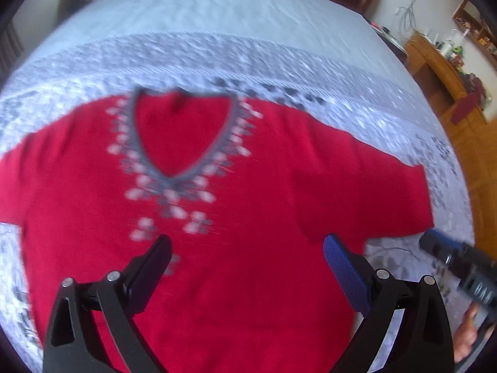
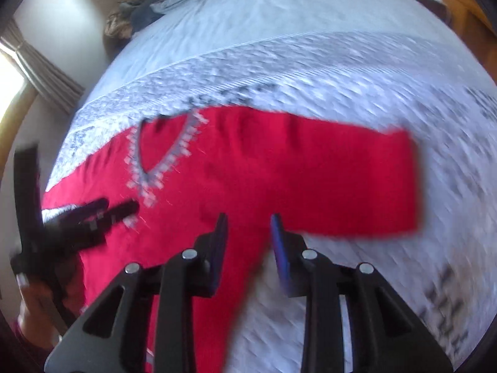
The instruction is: Fold small clothes
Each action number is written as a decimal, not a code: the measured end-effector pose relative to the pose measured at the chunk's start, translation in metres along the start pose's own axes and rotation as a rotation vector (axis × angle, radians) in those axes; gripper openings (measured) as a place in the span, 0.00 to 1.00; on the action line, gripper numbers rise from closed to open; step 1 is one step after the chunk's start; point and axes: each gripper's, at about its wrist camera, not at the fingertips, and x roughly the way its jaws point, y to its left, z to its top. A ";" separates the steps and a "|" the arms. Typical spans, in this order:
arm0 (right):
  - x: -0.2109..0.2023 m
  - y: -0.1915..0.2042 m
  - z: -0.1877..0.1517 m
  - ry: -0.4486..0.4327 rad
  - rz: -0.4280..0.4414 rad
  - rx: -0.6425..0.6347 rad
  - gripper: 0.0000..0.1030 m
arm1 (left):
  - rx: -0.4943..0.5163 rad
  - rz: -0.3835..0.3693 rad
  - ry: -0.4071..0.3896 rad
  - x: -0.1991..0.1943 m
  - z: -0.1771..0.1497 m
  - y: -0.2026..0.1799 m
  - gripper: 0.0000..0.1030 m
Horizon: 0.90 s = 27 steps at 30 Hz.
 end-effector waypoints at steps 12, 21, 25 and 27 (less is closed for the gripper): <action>-0.010 -0.051 -0.080 -0.130 0.062 0.086 0.27 | -0.055 -0.049 0.160 0.078 0.007 -0.055 0.34; -0.004 -0.054 -0.085 -0.140 0.076 0.079 0.27 | -0.120 -0.037 0.024 0.052 0.017 -0.051 0.04; 0.005 -0.052 -0.088 -0.128 0.034 0.062 0.27 | -0.120 -0.024 -0.095 0.005 0.033 -0.034 0.04; 0.010 -0.051 -0.088 -0.116 0.037 0.060 0.27 | -0.120 -0.003 -0.146 -0.019 0.045 -0.016 0.04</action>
